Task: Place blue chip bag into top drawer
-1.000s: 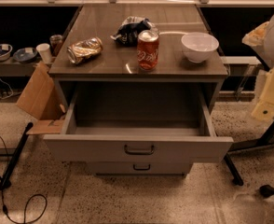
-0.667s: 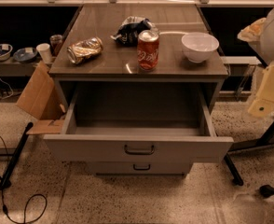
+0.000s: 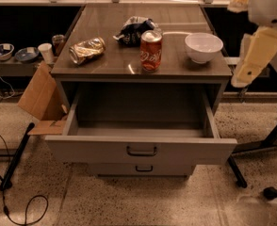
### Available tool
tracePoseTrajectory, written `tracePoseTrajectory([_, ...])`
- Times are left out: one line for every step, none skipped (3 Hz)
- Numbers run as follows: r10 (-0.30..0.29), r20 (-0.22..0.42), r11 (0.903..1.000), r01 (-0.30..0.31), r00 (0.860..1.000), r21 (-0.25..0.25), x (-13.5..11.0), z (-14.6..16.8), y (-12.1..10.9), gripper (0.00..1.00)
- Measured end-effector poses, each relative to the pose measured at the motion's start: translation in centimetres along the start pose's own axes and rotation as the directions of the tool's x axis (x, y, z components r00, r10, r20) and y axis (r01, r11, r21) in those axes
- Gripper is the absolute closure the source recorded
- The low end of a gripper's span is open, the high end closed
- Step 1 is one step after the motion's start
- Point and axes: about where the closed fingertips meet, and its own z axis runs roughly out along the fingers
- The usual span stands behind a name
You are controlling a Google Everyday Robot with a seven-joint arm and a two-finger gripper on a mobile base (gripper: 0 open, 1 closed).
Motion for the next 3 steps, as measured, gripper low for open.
tracePoseTrajectory([-0.003, -0.005, 0.9998, 0.003, 1.0, 0.02, -0.3, 1.1, -4.3, 0.0])
tracePoseTrajectory([0.06, 0.008, 0.9972, -0.06, 0.998, 0.044, -0.4, 2.7, -7.9, 0.0])
tracePoseTrajectory([0.201, 0.059, 0.9766, -0.205, 0.978, 0.066, -0.7, 4.7, -10.4, 0.0])
